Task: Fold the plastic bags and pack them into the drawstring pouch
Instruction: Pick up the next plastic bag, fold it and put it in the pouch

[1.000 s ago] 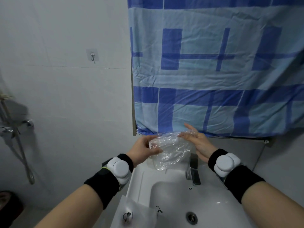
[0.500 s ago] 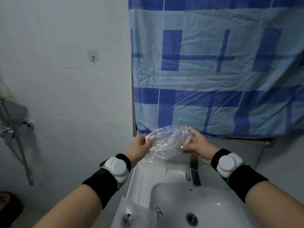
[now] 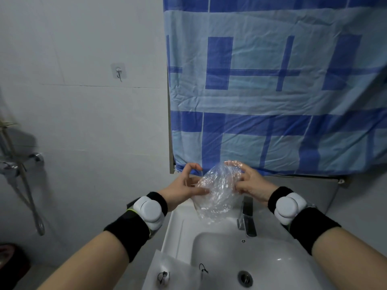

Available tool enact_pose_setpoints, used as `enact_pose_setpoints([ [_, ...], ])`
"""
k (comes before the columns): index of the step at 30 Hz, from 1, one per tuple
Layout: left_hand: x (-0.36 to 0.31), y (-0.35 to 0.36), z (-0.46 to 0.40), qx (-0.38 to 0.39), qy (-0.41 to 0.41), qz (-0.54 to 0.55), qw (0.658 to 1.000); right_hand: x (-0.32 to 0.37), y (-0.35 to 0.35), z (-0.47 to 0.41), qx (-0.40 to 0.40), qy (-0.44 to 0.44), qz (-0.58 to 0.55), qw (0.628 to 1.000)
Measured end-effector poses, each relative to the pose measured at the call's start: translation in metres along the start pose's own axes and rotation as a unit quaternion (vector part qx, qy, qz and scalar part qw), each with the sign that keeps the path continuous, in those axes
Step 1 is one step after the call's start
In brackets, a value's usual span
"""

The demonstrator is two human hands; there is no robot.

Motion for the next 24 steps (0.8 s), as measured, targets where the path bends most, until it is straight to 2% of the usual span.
enact_pose_setpoints([
  [3,0.005,0.01,0.0,0.06,-0.002,-0.108,0.992,0.001,-0.002,-0.004,-0.012,0.004,0.001,1.0],
  [5,0.009,0.014,-0.001,0.039,0.004,-0.125,0.991,0.001,-0.003,-0.005,-0.043,0.015,-0.03,0.999],
  [9,0.011,0.011,-0.007,-0.024,0.036,-0.09,0.995,-0.006,-0.002,-0.004,-0.074,0.044,-0.099,0.991],
  [13,0.01,0.002,-0.012,-0.08,0.065,-0.087,0.991,-0.013,0.003,0.002,-0.01,0.06,-0.054,0.997],
  [17,0.011,0.005,-0.014,-0.083,0.083,-0.12,0.986,-0.012,0.011,0.005,0.054,0.058,-0.017,0.997],
  [22,0.016,0.009,-0.012,-0.07,0.077,-0.14,0.985,-0.013,0.014,0.002,0.051,0.086,-0.122,0.987],
  [24,0.016,0.009,-0.01,-0.069,0.063,-0.188,0.978,-0.015,0.013,0.0,0.042,0.087,-0.127,0.987],
])
Point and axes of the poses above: each hand's wrist, its own z-axis away from the middle knuckle, its own y-axis out of the palm, x = y × z, the point moved 3 cm from there along -z, towards the middle knuckle, and after that the axes turned 15 degrees about z, right-handed, at the moved point
